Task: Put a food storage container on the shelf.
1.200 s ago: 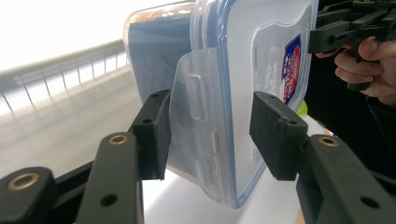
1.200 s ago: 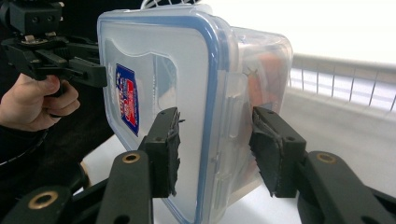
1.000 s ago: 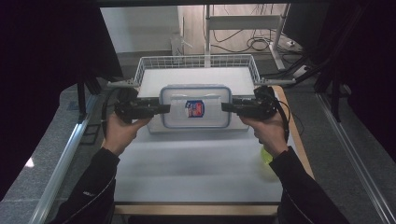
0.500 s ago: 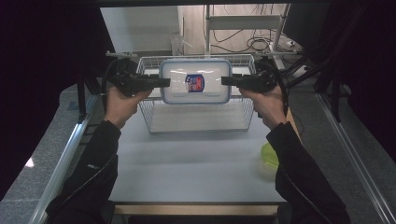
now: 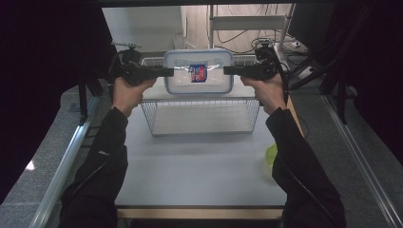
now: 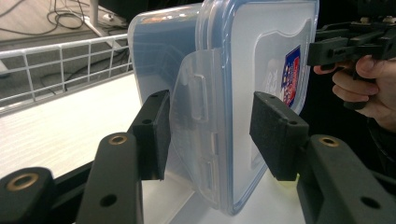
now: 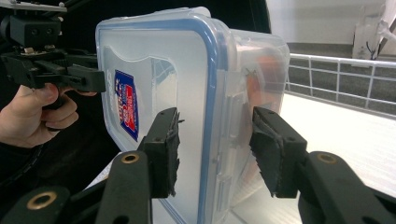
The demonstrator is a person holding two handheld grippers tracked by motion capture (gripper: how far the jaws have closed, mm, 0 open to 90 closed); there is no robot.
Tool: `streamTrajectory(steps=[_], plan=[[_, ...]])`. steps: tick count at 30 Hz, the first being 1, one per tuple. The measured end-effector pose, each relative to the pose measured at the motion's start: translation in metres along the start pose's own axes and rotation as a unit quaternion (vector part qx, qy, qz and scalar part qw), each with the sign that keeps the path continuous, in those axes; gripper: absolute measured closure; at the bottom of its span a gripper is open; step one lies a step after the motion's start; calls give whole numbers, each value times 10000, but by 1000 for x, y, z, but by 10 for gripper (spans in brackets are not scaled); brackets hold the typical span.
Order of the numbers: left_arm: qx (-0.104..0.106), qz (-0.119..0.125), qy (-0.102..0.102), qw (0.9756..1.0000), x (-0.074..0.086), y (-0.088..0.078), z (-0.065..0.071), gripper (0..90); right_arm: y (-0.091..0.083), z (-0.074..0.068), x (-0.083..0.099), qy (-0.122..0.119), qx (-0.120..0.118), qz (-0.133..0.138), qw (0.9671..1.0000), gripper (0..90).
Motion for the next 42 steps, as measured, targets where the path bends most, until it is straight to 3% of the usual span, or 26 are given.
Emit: streamTrajectory(steps=[6,9,14,17,22,23,24,25,29,30,33,36,39,40,42], plan=[[7,-86,-113,9999,5,7,-6,493,6,10,3,147,13,-67,9999,526],[44,8,-182,9998,8,10,-7,497,7,15,6,237,-33,-44,9997,524],[6,1,-153,9999,8,10,-6,495,7,17,7,276,-27,12,9996,514],[-141,66,76,9998,10,11,-4,475,8,19,8,270,-45,109,9996,509],[-330,63,229,9992,10,10,-3,448,11,21,11,262,-81,144,9995,504],[-565,52,354,9978,10,9,-2,441,11,20,11,269,-99,136,9995,507],[-565,52,354,9978,10,9,-2,438,11,20,11,269,-99,136,9995,507],[-731,-19,506,9960,11,11,0,444,12,20,12,257,-83,130,9996,504],[-957,-157,619,9934,14,16,3,441,14,21,12,260,-11,80,9996,468],[-893,-107,509,9946,15,18,0,425,15,23,13,340,0,119,9993,454],[-823,-70,425,9957,16,18,-2,433,16,27,13,428,-60,205,9989,453],[-827,-53,416,9957,16,18,-1,417,18,29,12,482,-41,236,9986,441],[-839,-13,423,9956,17,20,0,373,20,30,10,468,59,306,9984,430],[-824,70,410,9957,17,20,0,359,20,30,9,300,292,302,9987,444],[-824,311,336,9955,16,21,2,322,23,28,9,113,533,193,9983,424]])
Point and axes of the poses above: each handheld gripper's, and its own axes: y roughly forward along the jaws, x roughly out of its underside, z roughly to its right, the point moved 2 cm from there along y, roughly forward along the jaws, and after that the axes turned 11 degrees about -x, right-handed, at the moved point
